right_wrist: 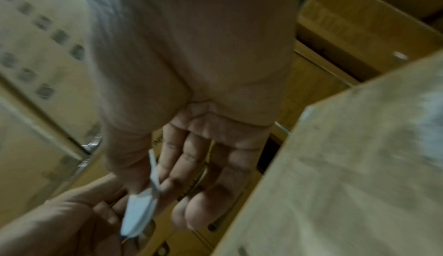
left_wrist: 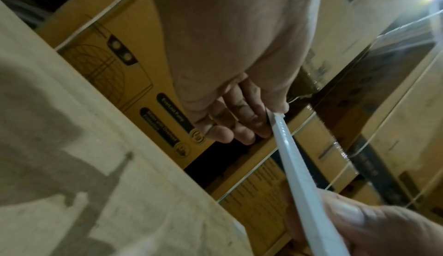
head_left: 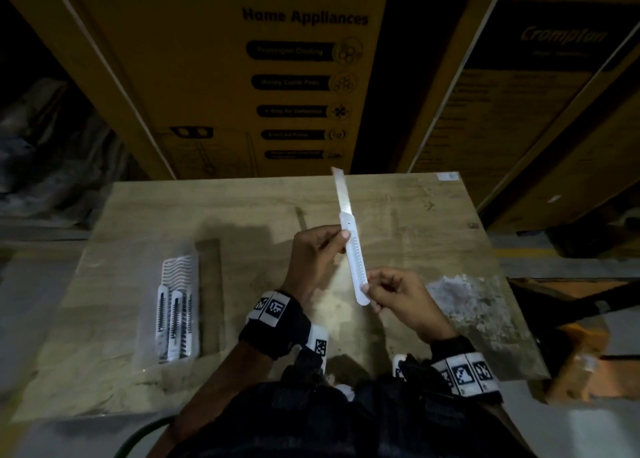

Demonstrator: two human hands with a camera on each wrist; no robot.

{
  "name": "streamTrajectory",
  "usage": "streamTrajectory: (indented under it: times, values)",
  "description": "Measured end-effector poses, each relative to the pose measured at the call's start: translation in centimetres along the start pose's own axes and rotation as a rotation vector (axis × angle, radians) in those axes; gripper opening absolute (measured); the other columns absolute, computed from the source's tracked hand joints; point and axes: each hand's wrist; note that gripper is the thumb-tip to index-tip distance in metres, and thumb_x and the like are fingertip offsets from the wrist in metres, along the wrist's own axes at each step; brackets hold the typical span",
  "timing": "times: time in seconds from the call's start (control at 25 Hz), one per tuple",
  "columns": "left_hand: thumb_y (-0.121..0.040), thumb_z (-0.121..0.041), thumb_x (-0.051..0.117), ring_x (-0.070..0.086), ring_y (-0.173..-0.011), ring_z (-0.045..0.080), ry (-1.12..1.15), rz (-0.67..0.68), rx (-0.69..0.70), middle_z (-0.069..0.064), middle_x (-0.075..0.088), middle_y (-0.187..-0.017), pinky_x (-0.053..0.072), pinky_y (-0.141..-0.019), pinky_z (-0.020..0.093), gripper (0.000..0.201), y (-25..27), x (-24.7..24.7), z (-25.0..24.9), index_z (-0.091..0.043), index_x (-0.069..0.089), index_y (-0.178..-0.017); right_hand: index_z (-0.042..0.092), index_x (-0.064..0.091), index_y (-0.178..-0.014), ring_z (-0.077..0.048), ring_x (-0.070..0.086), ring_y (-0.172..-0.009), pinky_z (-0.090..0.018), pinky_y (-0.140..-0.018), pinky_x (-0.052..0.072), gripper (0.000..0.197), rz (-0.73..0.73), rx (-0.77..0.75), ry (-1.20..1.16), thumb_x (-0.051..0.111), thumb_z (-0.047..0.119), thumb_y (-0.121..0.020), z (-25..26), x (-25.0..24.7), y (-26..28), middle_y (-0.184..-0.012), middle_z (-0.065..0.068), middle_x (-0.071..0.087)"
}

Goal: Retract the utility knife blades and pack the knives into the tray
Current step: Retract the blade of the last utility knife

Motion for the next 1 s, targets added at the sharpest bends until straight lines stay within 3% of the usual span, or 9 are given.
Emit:
streamTrajectory:
  times: [0.16, 0.32, 0.4, 0.48, 0.64, 0.84, 1.0]
  values:
    - [-0.095, -0.010, 0.069, 0.069, -0.070, 0.018, 0.123, -0.006, 0.088, 0.012, 0.080, -0.089, 0.049, -0.052, 0.028, 0.012, 0.5, -3.9, -4.8, -0.008, 0.078, -0.102, 0.009, 0.077, -0.102, -0.013, 0.065, -0.071, -0.032, -0.061, 0.054, 0.014, 0.021, -0.122, 0.052, 0.070, 0.002, -0.092, 4.4, 2.7, 0.2, -0.085, -0.005, 0.075]
    - [-0.091, -0.011, 0.075, 0.071, -0.065, 0.017, 0.136, -0.086, 0.142, 0.009, 0.081, -0.086, 0.049, -0.048, 0.026, 0.014, 1.3, -8.4, -8.8, -0.002, 0.077, -0.100, 0.011, 0.076, -0.102, -0.015, 0.068, -0.074, -0.034, -0.061, 0.056, 0.010, 0.028, -0.259, 0.033, 0.071, 0.014, -0.094, 8.5, 6.5, 0.4, -0.087, -0.002, 0.077]
    - [-0.090, -0.010, 0.075, 0.073, -0.065, 0.019, 0.132, -0.109, 0.178, 0.010, 0.080, -0.086, 0.049, -0.044, 0.027, 0.010, 1.8, -10.4, -9.8, -0.002, 0.077, -0.096, 0.009, 0.074, -0.103, -0.015, 0.069, -0.074, -0.032, -0.058, 0.056, 0.018, 0.029, -0.299, 0.018, 0.068, 0.024, -0.094, 10.2, 8.8, -0.4, -0.087, -0.001, 0.077]
    - [-0.090, -0.007, 0.075, 0.075, -0.068, 0.021, 0.140, -0.141, 0.224, 0.012, 0.080, -0.088, 0.049, -0.042, 0.028, 0.007, 2.4, -12.2, -10.5, -0.003, 0.077, -0.095, 0.004, 0.073, -0.100, -0.014, 0.069, -0.074, -0.034, -0.058, 0.055, 0.020, 0.017, -0.328, 0.066, 0.061, 0.021, -0.099, 11.4, 10.9, -1.5, -0.085, 0.001, 0.076]
    - [-0.091, -0.007, 0.073, 0.076, -0.069, 0.022, 0.132, -0.186, 0.293, 0.010, 0.081, -0.087, 0.045, -0.040, 0.027, 0.005, 3.2, -14.9, -11.9, -0.006, 0.078, -0.094, 0.008, 0.072, -0.090, -0.021, 0.066, -0.073, -0.037, -0.063, 0.054, 0.030, -0.032, -0.379, 0.049, 0.060, 0.035, -0.094, 14.2, 14.6, -2.9, -0.087, -0.019, 0.074]
    - [-0.094, -0.013, 0.071, 0.072, -0.070, 0.014, 0.079, -0.226, 0.360, 0.006, 0.080, -0.085, 0.047, -0.045, 0.027, 0.011, 3.6, -16.5, -12.6, -0.006, 0.079, -0.097, 0.000, 0.068, -0.087, -0.019, 0.067, -0.069, -0.039, -0.064, 0.054, 0.022, -0.041, -0.458, 0.095, 0.066, 0.019, -0.098, 15.4, 16.6, -3.5, -0.080, -0.020, 0.070]
    - [-0.094, -0.019, 0.072, 0.068, -0.072, 0.009, 0.088, -0.281, 0.368, 0.003, 0.080, -0.092, 0.045, -0.048, 0.024, 0.016, 3.6, -16.5, -13.1, -0.009, 0.080, -0.105, 0.000, 0.067, -0.100, -0.022, 0.068, -0.057, -0.036, -0.055, 0.056, 0.013, -0.054, -0.475, 0.028, 0.061, 0.011, -0.101, 16.5, 16.7, -2.8, -0.075, -0.020, 0.066]
Point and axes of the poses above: each hand's wrist, its own y-axis away from the middle knuckle, its own x-axis out of the palm, z = x × y
